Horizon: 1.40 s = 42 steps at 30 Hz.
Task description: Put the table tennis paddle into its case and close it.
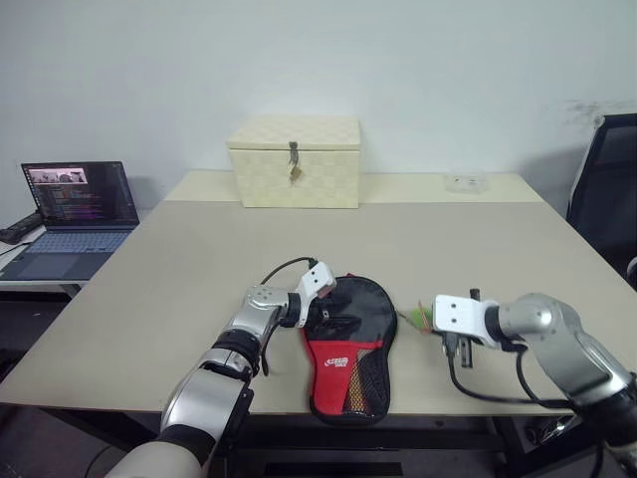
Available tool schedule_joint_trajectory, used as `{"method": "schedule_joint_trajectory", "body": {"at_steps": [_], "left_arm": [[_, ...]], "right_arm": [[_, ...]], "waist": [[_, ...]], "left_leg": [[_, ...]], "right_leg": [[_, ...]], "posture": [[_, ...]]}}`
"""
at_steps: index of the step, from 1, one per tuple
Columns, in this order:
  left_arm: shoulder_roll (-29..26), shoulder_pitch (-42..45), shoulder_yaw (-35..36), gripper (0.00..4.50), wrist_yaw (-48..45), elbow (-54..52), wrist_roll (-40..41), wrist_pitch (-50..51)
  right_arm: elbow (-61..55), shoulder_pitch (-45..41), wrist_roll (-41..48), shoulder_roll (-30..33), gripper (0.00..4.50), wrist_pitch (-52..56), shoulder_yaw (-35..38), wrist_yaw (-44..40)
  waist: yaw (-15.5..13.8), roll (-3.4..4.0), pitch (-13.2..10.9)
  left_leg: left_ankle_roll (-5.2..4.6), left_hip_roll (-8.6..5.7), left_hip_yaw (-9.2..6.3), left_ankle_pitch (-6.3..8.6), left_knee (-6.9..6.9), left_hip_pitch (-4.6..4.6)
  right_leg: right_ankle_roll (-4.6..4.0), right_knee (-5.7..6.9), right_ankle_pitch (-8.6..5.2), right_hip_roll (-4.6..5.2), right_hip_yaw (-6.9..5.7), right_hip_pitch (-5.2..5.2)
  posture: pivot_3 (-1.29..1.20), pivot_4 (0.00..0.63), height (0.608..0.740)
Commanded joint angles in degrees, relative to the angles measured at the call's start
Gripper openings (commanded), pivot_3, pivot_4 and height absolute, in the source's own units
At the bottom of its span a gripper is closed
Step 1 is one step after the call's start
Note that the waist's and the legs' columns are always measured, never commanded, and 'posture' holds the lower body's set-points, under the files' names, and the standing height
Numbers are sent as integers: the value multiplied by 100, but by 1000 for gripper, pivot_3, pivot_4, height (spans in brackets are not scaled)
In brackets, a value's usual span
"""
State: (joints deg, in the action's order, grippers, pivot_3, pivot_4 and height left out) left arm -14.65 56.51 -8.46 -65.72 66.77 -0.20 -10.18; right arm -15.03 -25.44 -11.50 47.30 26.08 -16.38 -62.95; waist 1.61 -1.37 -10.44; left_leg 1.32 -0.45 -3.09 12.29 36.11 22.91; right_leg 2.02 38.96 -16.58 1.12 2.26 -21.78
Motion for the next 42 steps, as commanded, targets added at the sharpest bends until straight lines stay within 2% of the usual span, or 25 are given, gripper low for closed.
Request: {"method": "schedule_joint_trajectory", "body": {"at_steps": [1, 9, 15, 21, 32, 36, 42], "left_arm": [[101, -167, -185, 3103, -84, 290, -291, 174], [162, -93, -183, 3103, -4, 355, -381, 142], [224, -35, -184, 3103, 80, 393, -432, 141], [293, 3, -193, 3103, 125, 430, -522, 117], [430, 89, -179, 3103, 316, 518, -577, 84], [493, 125, -178, 3103, 389, 541, -599, 71], [547, 154, -179, 3103, 435, 540, -616, 63]], "right_arm": [[-923, 278, 396, 288, 43, 594, 305, -315], [-2344, 1057, 1433, 846, 43, 1629, 532, -734], [-2637, 1382, 1621, 743, 43, 1878, 55, -438], [-2383, 1339, 1413, 399, 43, 1815, -576, 14], [-3725, 1544, 2515, 1012, 43, 2465, -325, -304], [-4229, 1430, 2950, 871, 43, 2936, -506, -139], [-4242, 1125, 3116, 562, 43, 3284, -686, 324]], "waist": [[-8, 0, 0], [-79, -1, 2], [-169, -2, 2], [-164, -3, 4], [-159, -9, 7], [-157, -10, 7], [-156, -17, 11]], "left_leg": [[0, 0, -2, 0, 0, 0], [1, -7, -6, 1, 0, 2], [1, -9, -8, 2, -1, 6], [1, -7, -8, 2, 1, -1], [2, -4, -13, 2, 7, -6], [2, -3, -16, 2, 6, -4], [2, -2, -25, 2, 5, -4]], "right_leg": [[1, 0, -1, 0, -1, 1], [12, -10, -8, 8, -12, 10], [14, -25, -9, 12, -21, 15], [15, -26, -9, 11, -26, 24], [16, -34, -10, 10, -31, 37], [16, -37, -10, 9, -33, 37], [16, -41, -10, 10, -31, 37]], "posture": [[0, 150, 740], [0, 150, 740], [0, 150, 740], [0, 150, 740], [0, 150, 740], [0, 150, 740], [0, 150, 740]]}}
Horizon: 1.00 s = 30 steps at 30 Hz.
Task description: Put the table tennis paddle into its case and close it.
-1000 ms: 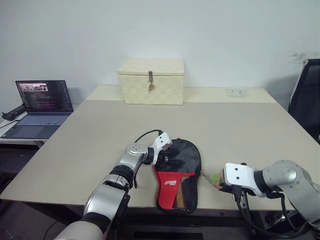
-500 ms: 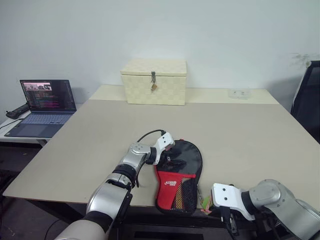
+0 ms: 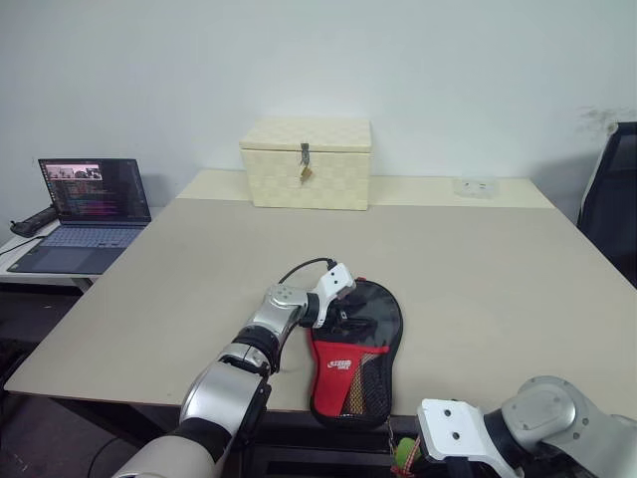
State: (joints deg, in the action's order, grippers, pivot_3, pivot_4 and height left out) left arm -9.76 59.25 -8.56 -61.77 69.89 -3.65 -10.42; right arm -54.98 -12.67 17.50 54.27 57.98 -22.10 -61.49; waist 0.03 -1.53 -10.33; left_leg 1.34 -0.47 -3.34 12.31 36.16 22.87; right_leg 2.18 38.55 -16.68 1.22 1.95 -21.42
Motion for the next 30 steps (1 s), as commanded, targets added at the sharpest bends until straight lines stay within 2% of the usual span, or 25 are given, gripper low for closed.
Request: {"method": "schedule_joint_trajectory", "body": {"at_steps": [1, 4, 8, 11, 14, 16, 19, 23, 25, 30], "left_arm": [[65, -120, -172, 3103, 42, 227, -274, 85], [54, -123, -167, 3103, 37, 217, -275, 69], [23, -127, -136, 3103, 107, 212, -259, 42], [14, -126, -76, 3103, 227, 212, -216, 35], [14, -123, -7, 3103, 305, 202, -158, 26], [17, -105, 91, 3103, 296, 172, -65, 37], [-77, -116, 252, 3103, 102, 24, 81, -22], [-456, -301, 495, 3103, -467, -575, 399, -43], [-800, -578, 683, 3103, -758, -1290, 692, 218], [-1754, -2129, 1207, 3103, -772, -4376, 1547, 1809]], "right_arm": [[-197, -195, 199, -127, 43, 91, -115, 226], [-119, -324, 398, -30, 650, 168, 96, 181], [9, -504, 750, 15, 1976, 368, 602, 235], [178, -624, 1324, -21, 2977, 685, 1438, 197], [482, -714, 1815, -158, 2977, 1002, 2177, 329], [802, -783, 1840, -307, 2977, 1072, 2393, 625], [1328, -800, 1786, -736, 2977, 979, 2487, 1133], [2024, -796, 1441, -988, 2977, 167, 2256, 1321], [2658, -956, 1010, -1198, 2977, -652, 2131, 1463], [4713, -1613, 114, -1776, 2977, -2616, 1930, 1643]], "waist": [[2, -1, 0], [2, -2, 1], [6, -2, 1], [5, -3, 1], [8, -5, 1], [8, -6, 2], [10, -8, 0], [60, -9, -2], [125, -12, -5], [288, -14, -23]], "left_leg": [[0, 1, -1, 0, -1, -1], [0, 0, -1, 0, 0, -1], [0, 1, 0, 0, 0, -2], [0, 2, -2, 0, 1, -1], [0, 3, 0, 0, 1, -2], [0, 4, 0, 0, 0, -2], [0, 5, 3, 0, -1, -2], [-1, 4, 20, 0, -8, 10], [-1, 5, 22, 0, -11, 13], [-1, 14, 32, 0, -17, 14]], "right_leg": [[0, 0, 0, 0, 1, 0], [0, 0, 0, 0, 1, 0], [0, 0, 0, 0, 2, 0], [0, 0, 0, 0, 1, 1], [1, 0, 1, 0, 4, 1], [1, 1, 1, -1, 4, 0], [0, 2, 1, -1, 8, -3], [-1, 9, 1, -2, 25, -29], [-2, 17, 2, -4, 28, -38], [-32, 41, 16, -5, 43, -62]], "posture": [[0, 150, 740], [0, 150, 740], [0, 150, 740], [0, 150, 740], [0, 150, 740], [0, 150, 740], [0, 150, 740], [0, 150, 740], [0, 150, 740], [0, 150, 740]]}}
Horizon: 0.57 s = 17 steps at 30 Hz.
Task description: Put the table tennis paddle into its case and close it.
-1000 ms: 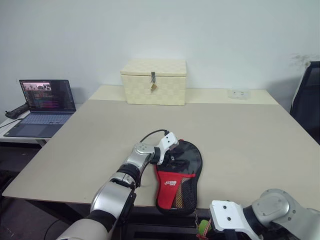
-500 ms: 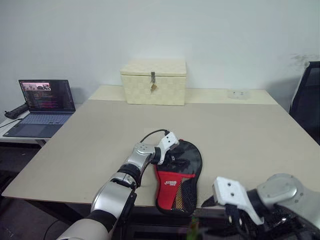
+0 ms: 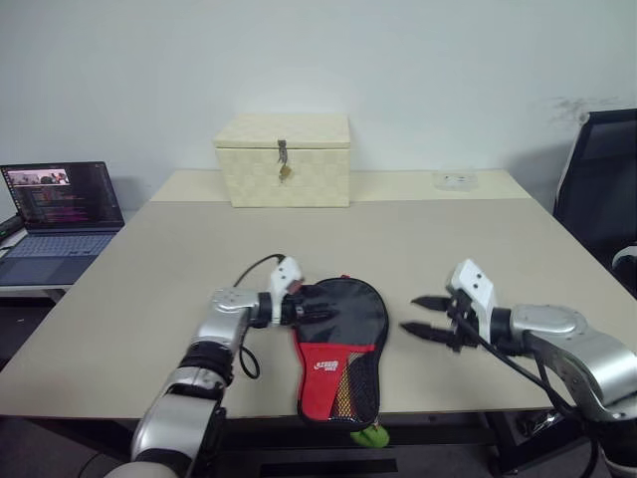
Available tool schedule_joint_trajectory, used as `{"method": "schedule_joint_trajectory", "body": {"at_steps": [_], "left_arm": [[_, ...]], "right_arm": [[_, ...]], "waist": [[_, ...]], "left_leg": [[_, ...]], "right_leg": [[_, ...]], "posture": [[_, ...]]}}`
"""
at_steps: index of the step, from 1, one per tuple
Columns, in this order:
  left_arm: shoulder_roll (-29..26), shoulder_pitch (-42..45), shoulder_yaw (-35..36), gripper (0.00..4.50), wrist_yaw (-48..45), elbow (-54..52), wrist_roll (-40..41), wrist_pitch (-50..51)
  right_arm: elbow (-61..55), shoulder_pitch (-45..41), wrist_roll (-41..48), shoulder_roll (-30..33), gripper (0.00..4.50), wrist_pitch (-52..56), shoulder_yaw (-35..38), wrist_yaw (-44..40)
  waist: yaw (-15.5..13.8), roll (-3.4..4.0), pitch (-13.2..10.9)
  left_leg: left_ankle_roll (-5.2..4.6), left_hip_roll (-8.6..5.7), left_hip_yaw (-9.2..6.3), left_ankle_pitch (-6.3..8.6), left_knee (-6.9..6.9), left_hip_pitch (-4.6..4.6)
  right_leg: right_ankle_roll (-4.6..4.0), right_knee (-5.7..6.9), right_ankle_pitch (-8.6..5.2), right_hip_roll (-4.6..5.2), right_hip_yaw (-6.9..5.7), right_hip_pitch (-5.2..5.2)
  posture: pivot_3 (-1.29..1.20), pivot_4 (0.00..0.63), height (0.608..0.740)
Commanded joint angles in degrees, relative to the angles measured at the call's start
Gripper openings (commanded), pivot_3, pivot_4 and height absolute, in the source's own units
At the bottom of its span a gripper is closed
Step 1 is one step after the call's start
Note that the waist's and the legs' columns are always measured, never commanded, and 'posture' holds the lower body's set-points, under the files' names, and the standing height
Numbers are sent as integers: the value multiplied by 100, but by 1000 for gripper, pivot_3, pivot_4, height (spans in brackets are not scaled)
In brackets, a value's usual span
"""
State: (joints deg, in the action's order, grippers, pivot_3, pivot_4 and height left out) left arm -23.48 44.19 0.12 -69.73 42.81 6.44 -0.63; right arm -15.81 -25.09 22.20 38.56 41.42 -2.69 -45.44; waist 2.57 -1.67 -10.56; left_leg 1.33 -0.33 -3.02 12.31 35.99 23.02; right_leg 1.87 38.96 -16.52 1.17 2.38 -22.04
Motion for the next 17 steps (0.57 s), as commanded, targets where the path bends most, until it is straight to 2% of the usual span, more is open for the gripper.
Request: {"method": "schedule_joint_trajectory", "body": {"at_steps": [1, 4, 7, 10, 17], "left_arm": [[-583, -1049, 462, 3103, 117, -2384, 690, 1189], [-1112, -2075, 828, 3103, 366, -3960, 1088, 2088], [-1397, -2571, 1110, 3103, 695, -4727, 1324, 2544], [-1378, -2613, 1197, 3103, 976, -4842, 1422, 2620], [-1137, -2899, 1048, 3103, 1423, -4903, 1442, 2483]], "right_arm": [[1219, -518, -456, -284, 2977, -1267, -27, -18], [2089, -781, -558, -401, 2977, -2036, -23, -399], [2796, -1032, -711, -312, 2977, -2407, -86, -760], [3155, -1270, -842, -302, 2977, -2615, -122, -915], [3603, -1627, -1174, -358, 2977, -2751, -203, -880]], "waist": [[39, 5, -3], [48, 6, -6], [-38, 14, -23], [-113, 20, -29], [-81, 21, -29]], "left_leg": [[0, 2, 2, 0, -2, 0], [0, 7, -1, 0, -3, 2], [0, 7, -12, 0, -2, 6], [0, 3, -20, 0, 7, 5], [1, 4, 0, 0, 1, -3]], "right_leg": [[-1, 0, 1, 2, 4, -1], [-11, -1, -2, 13, 5, -3], [-16, -3, -5, 15, 3, -3], [-16, -1, -4, 16, -5, 5], [-17, -2, -4, 15, -2, 5]], "posture": [[0, 150, 740], [0, 150, 740], [0, 150, 740], [0, 150, 740], [0, 150, 740]]}}
